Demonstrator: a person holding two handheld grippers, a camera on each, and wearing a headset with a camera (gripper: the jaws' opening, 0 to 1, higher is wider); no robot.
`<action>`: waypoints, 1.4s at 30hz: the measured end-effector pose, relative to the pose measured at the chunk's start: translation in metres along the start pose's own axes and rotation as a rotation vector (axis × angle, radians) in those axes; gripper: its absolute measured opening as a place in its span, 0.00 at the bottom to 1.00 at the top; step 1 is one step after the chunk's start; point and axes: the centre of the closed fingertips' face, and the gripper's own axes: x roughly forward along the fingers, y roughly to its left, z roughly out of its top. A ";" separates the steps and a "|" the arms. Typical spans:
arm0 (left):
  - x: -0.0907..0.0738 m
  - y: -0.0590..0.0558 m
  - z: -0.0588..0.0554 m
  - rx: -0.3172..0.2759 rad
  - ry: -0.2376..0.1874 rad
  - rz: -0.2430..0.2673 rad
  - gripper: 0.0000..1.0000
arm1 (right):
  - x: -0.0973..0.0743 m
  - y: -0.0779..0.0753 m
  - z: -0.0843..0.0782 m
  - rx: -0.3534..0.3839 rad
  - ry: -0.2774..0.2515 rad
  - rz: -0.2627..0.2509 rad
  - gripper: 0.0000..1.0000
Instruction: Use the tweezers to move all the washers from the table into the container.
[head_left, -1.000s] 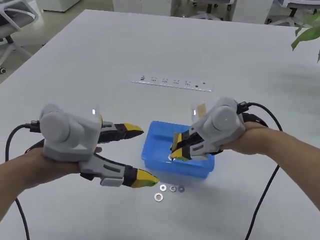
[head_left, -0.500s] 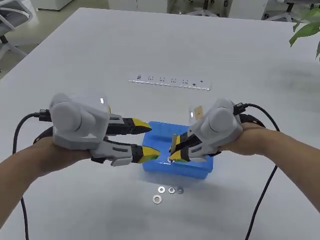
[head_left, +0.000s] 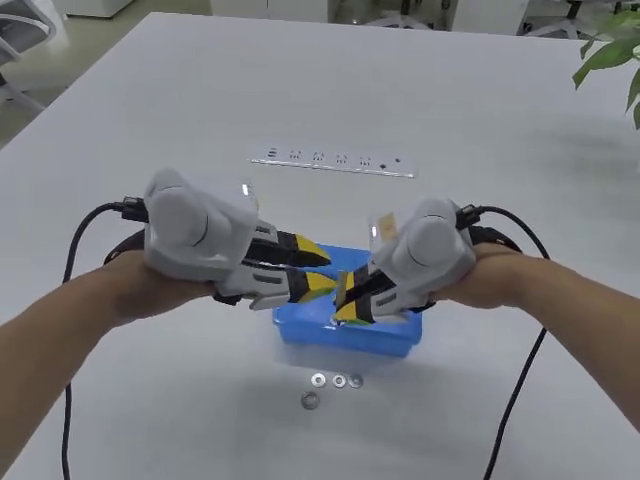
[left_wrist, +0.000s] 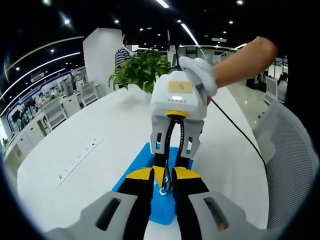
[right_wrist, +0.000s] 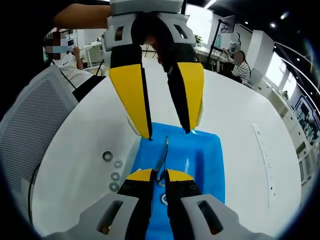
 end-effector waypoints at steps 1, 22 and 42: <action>0.001 0.000 0.000 0.008 0.003 -0.004 0.17 | 0.000 0.000 0.000 0.000 0.000 0.000 0.10; 0.013 -0.004 0.001 0.054 0.017 -0.055 0.06 | -0.001 -0.001 -0.002 -0.006 0.001 -0.009 0.10; 0.010 -0.008 0.004 0.044 0.028 -0.050 0.05 | -0.007 -0.004 0.003 0.006 -0.013 -0.035 0.14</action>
